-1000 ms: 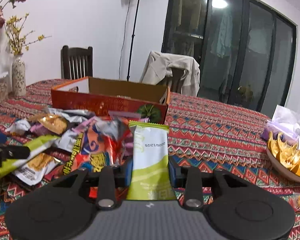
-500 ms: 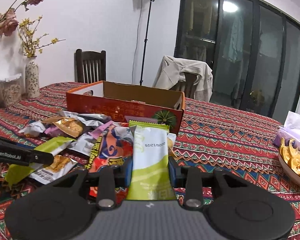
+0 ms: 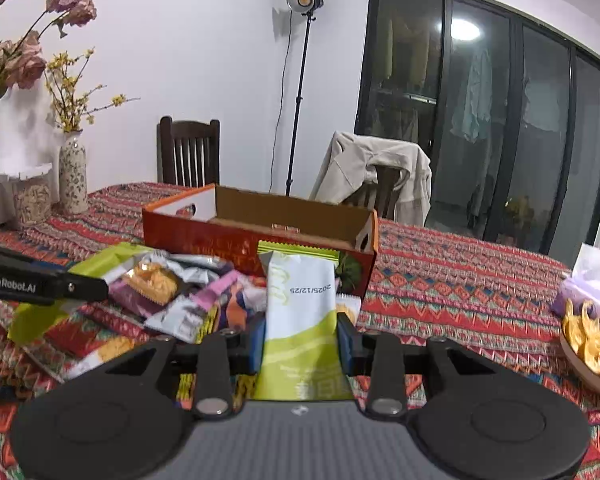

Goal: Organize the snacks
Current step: 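Carry both snacks into the cardboard box and open both tools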

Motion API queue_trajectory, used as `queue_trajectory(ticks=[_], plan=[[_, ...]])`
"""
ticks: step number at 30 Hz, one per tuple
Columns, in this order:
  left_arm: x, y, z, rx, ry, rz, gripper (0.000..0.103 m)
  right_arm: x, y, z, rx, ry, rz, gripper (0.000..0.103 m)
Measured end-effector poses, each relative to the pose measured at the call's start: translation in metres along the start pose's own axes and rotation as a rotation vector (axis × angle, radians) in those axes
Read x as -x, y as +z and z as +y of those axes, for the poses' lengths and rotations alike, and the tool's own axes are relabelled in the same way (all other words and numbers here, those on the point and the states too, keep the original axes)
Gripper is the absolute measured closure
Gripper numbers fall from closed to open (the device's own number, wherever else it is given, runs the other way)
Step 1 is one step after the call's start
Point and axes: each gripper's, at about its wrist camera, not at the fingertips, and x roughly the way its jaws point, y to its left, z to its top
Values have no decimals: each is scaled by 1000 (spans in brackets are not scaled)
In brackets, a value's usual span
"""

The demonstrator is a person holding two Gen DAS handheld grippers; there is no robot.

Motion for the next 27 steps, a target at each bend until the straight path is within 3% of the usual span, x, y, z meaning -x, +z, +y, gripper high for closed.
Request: queue_trajectory(ticks=[8, 14, 21, 27], plan=[[-23, 57, -3, -34, 29, -60, 64, -24, 45, -7, 15, -9, -50, 68], [-52, 95, -6, -45, 57, -88, 64, -59, 85, -12, 15, -3, -38, 68], [-98, 137, -6, -20, 88, -104, 64, -119, 127, -15, 12, 3, -1, 68], [-150, 159, 8, 27, 138, -105, 64, -178, 144, -22, -34, 6, 41, 68]])
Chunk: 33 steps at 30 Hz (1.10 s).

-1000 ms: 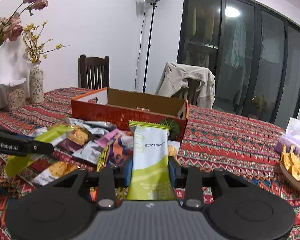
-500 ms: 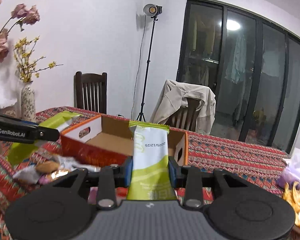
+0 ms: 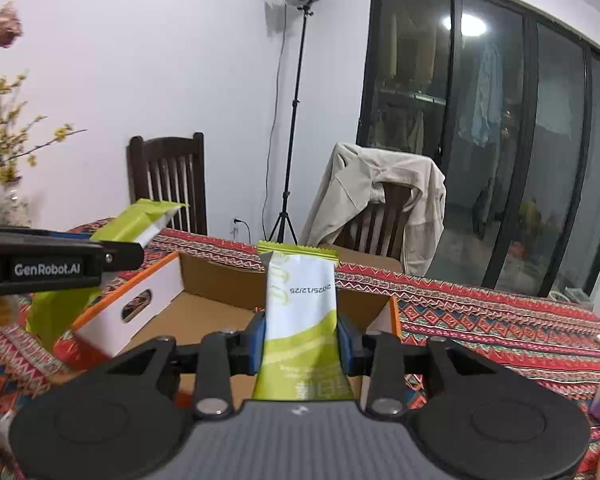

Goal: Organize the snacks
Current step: 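Carry both snacks into the cardboard box and open both tools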

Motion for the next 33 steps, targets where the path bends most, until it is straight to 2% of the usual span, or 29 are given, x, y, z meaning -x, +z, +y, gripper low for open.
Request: queue_trajectory(ticks=[7, 14, 18, 19, 20, 21, 23, 24, 25, 28, 30, 33], plan=[[-54, -13, 15, 2, 68, 50, 64, -59, -8, -19, -63, -23, 64, 68], [-82, -35, 32, 9, 93, 126, 64, -79, -25, -36, -106, -31, 101, 68], [-86, -40, 37, 6, 88, 137, 63, -93, -32, -36, -98, -39, 148, 68], [-85, -41, 38, 10, 83, 133, 60, -95, -33, -36, -95, -40, 159, 66], [-83, -41, 37, 11, 73, 128, 44, -97, -34, -36, -91, -36, 170, 65], [-80, -40, 37, 12, 64, 117, 23, -97, -34, -35, -90, -32, 174, 61], [-73, -39, 32, -3, 69, 80, 8, -95, -34, -34, -87, -23, 172, 51], [-69, -39, 30, -12, 74, 63, 1, -94, -33, -33, -83, -26, 167, 35], [-66, -39, 29, -14, 71, 49, 0, -92, -33, -33, -80, -29, 160, 21], [-61, -36, 26, -5, 72, 41, 0, -88, -31, -33, -82, -25, 154, 8], [-58, -33, 25, 3, 75, 37, 0, -86, -30, -34, -92, -20, 158, 0], [-54, -29, 24, 12, 89, 30, 0, -82, -29, -36, -106, -15, 156, 0]])
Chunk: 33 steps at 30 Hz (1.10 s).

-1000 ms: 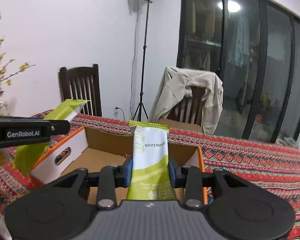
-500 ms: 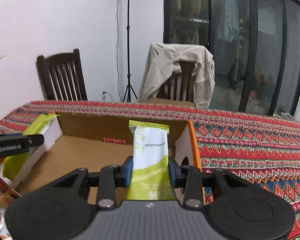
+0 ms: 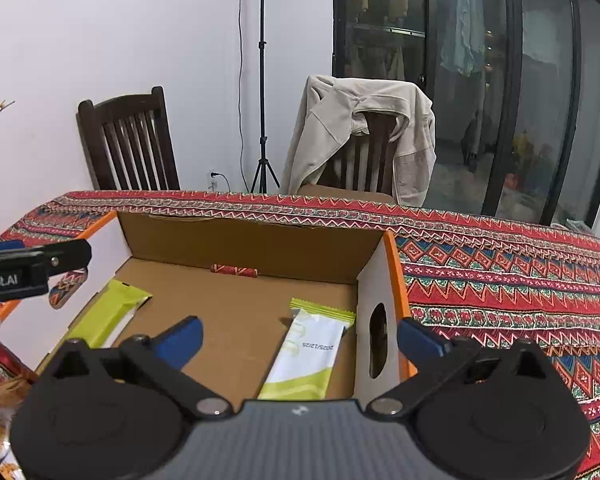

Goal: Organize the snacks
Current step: 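Carry both snacks into the cardboard box and open both tools, then move both open tools back over the snack pile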

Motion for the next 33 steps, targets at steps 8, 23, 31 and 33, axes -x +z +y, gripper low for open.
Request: queue_trajectory(ticks=[8, 23, 31, 33], plan=[[34, 14, -2, 9, 18, -13, 0, 49, 11, 4, -2, 7, -100, 0], [133, -5, 0, -39, -21, -51, 0, 147, -33, 22, 66, 37, -163, 0], [169, -44, 9, -26, -46, -27, 0, 180, -74, 35, 78, 61, -154, 0], [173, -54, 13, -18, -44, -14, 0, 184, -84, 39, 79, 64, -143, 0]])
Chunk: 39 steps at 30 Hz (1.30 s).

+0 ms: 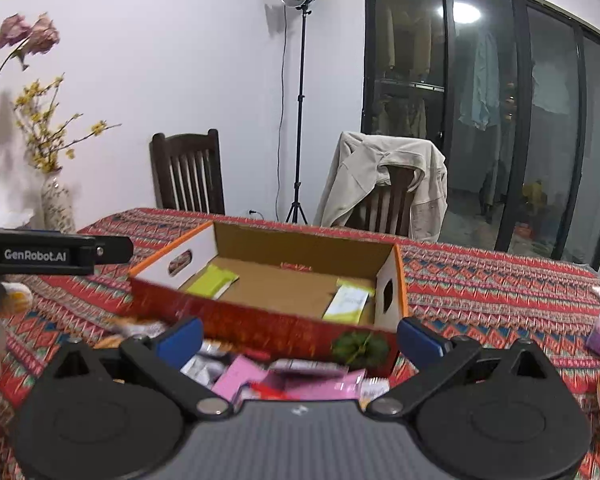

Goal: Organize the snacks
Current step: 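Move both open tools back over the snack pile, then grasp the orange chip bag with the right tool while the left tool grasps the yellow cracker packet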

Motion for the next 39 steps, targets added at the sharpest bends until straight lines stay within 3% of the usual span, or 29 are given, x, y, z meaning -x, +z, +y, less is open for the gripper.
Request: queue_trajectory(ticks=[20, 39], plan=[[18, -84, 24, 13, -15, 123, 0, 9, -72, 14, -75, 13, 141, 0], [7, -94, 21, 6, -22, 159, 0, -26, -84, 23, -90, -13, 217, 1]])
